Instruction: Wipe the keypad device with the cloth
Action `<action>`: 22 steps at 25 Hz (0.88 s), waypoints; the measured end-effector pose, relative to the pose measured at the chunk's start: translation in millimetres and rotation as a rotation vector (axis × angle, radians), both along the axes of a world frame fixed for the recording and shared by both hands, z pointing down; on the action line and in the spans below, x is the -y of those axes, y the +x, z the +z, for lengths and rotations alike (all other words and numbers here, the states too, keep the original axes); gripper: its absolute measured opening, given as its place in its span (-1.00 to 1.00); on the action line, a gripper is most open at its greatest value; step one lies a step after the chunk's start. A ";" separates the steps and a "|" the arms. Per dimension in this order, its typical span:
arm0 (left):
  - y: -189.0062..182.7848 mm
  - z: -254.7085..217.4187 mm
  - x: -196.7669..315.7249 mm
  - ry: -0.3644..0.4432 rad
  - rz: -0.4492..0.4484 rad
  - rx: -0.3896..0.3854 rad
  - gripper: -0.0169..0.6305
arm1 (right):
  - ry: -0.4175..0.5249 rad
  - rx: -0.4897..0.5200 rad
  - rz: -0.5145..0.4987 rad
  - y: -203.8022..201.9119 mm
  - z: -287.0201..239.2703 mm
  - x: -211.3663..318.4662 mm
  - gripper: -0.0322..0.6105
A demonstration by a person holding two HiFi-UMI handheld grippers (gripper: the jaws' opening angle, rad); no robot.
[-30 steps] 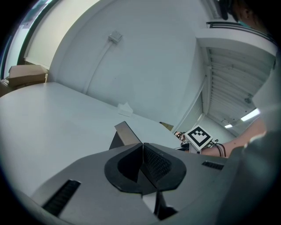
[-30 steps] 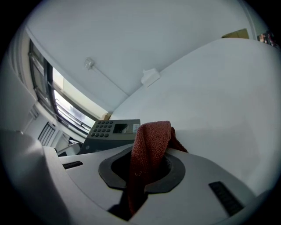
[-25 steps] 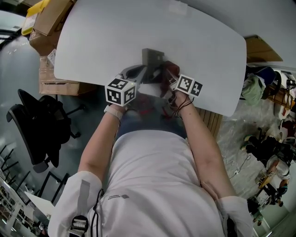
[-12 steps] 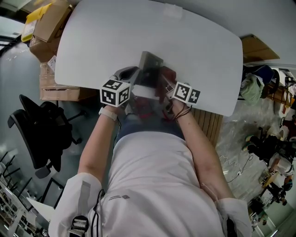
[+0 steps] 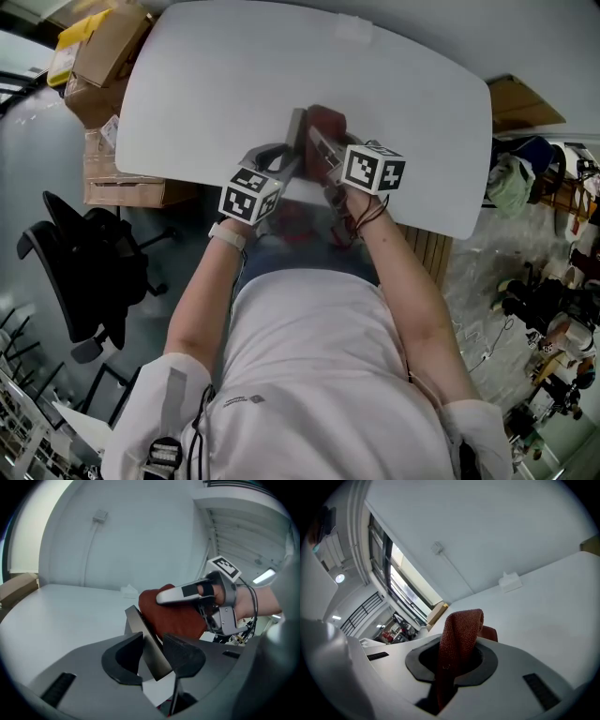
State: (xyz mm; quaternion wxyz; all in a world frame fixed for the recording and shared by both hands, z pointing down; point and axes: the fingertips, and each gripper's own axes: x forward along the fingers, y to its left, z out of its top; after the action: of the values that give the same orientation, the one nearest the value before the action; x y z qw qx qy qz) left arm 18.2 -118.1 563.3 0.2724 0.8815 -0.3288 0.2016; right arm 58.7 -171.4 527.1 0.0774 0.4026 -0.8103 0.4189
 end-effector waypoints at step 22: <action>-1.0 -0.5 1.1 0.029 -0.021 -0.068 -0.54 | -0.097 0.034 0.046 -13.7 35.0 4.5 -0.73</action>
State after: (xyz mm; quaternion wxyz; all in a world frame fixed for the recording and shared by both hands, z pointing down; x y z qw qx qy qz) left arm 17.2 -119.2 562.8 0.2726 0.8882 -0.3317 0.1637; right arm 45.0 -175.9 562.1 0.0734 0.4096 -0.7809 0.4659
